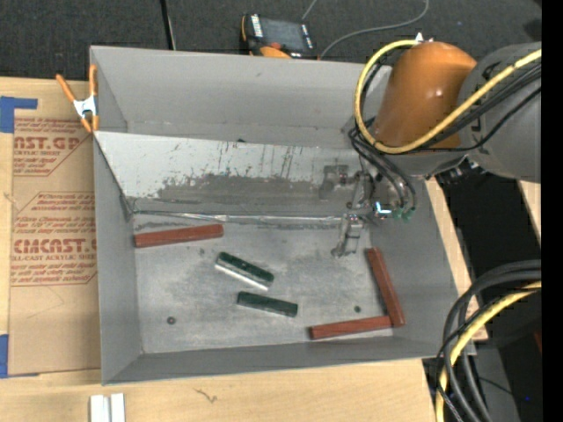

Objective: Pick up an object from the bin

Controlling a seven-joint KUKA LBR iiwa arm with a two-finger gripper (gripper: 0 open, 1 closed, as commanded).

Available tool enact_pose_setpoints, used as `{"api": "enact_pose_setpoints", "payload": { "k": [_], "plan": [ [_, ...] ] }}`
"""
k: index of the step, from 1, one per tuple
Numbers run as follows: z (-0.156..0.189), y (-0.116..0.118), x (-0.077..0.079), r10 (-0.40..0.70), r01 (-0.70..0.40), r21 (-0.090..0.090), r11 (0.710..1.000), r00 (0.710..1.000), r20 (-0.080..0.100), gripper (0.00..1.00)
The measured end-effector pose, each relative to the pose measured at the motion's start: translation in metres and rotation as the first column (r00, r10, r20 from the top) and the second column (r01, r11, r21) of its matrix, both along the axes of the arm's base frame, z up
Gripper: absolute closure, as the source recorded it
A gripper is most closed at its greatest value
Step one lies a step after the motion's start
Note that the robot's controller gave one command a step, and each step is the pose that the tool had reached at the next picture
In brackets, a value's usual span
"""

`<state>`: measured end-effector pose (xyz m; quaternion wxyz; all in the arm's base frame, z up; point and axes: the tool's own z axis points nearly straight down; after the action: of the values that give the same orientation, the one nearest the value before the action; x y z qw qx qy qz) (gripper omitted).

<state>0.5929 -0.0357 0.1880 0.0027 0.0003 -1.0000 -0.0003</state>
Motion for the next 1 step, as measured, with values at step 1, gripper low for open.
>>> {"api": "enact_pose_setpoints", "payload": {
  "k": [1],
  "plan": [
    [-0.0757, 0.0474, -0.0572, -0.029, 0.029, 0.002, 1.000, 1.000, -0.006, 0.00]
  ]
}}
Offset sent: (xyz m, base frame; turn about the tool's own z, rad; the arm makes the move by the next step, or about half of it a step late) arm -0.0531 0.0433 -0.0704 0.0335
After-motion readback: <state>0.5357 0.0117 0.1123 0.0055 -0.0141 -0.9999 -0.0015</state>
